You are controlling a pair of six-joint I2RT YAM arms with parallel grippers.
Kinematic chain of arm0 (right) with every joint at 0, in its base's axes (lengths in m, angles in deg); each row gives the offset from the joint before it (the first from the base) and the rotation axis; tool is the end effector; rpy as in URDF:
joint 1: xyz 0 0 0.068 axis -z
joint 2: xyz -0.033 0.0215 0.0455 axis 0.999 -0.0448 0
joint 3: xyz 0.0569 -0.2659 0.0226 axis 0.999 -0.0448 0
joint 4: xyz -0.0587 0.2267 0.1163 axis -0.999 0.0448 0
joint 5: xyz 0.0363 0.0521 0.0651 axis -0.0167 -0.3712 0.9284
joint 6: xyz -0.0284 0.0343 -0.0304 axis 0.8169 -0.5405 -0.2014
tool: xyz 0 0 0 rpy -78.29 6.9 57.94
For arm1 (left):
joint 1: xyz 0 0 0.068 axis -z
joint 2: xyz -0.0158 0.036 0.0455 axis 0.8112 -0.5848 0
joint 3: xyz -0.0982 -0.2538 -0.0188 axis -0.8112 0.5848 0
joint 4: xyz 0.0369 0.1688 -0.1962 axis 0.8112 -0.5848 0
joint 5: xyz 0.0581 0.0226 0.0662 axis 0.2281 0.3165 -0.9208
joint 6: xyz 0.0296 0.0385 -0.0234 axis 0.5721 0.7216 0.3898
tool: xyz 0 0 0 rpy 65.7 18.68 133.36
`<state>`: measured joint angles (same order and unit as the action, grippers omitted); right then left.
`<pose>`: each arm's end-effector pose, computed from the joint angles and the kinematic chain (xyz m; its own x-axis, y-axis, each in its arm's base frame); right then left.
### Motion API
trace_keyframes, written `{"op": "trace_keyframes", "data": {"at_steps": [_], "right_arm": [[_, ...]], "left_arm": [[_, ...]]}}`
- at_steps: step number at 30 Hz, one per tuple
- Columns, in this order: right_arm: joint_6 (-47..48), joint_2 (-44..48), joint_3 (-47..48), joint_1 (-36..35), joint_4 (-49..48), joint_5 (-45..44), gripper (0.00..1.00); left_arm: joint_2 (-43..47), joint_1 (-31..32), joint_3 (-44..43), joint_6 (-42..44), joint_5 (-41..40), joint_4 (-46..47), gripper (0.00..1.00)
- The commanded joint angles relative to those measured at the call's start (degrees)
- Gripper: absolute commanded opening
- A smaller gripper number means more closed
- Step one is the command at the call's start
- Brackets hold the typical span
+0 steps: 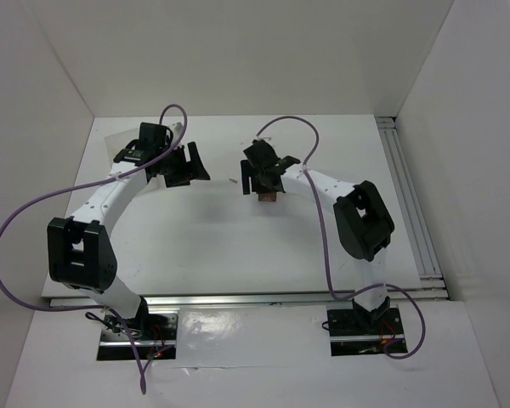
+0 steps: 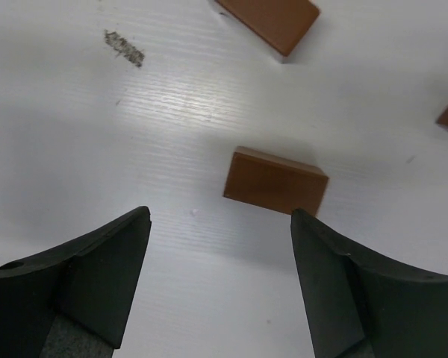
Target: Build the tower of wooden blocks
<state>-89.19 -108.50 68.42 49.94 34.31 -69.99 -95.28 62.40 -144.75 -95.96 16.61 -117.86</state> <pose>0.3517 0.2598 0.2143 -0.7761 -0.0795 -0.6256 -0.1770 0.9796 0.0951 0.3479 -0.0618 0.2938 -0.7921 -0.3246 -0.5169 -0.0030 0.8489 -0.5285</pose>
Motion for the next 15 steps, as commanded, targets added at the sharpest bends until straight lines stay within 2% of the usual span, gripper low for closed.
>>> {"op": "trace_keyframes", "data": {"at_steps": [1, 3, 8, 15], "right_arm": [[1.79, 2.84, 2.27, 0.22, 5.43, -7.29, 0.84], [0.74, 2.32, 2.27, 0.93, 6.05, -7.31, 0.91], [-0.67, -0.06, 2.80, 1.99, 6.59, -5.81, 1.00], [-1.20, -2.70, 3.33, 2.51, 5.27, -2.83, 1.00]], "left_arm": [[1.90, 0.34, -0.63, -0.09, -0.83, -0.17, 0.82], [1.90, 0.34, -0.63, -0.09, -0.83, 0.35, 0.82], [1.37, 0.34, -0.10, -0.09, -0.31, 0.36, 0.82], [1.37, 0.34, 0.42, -0.61, -0.31, 0.88, 0.81]]}}
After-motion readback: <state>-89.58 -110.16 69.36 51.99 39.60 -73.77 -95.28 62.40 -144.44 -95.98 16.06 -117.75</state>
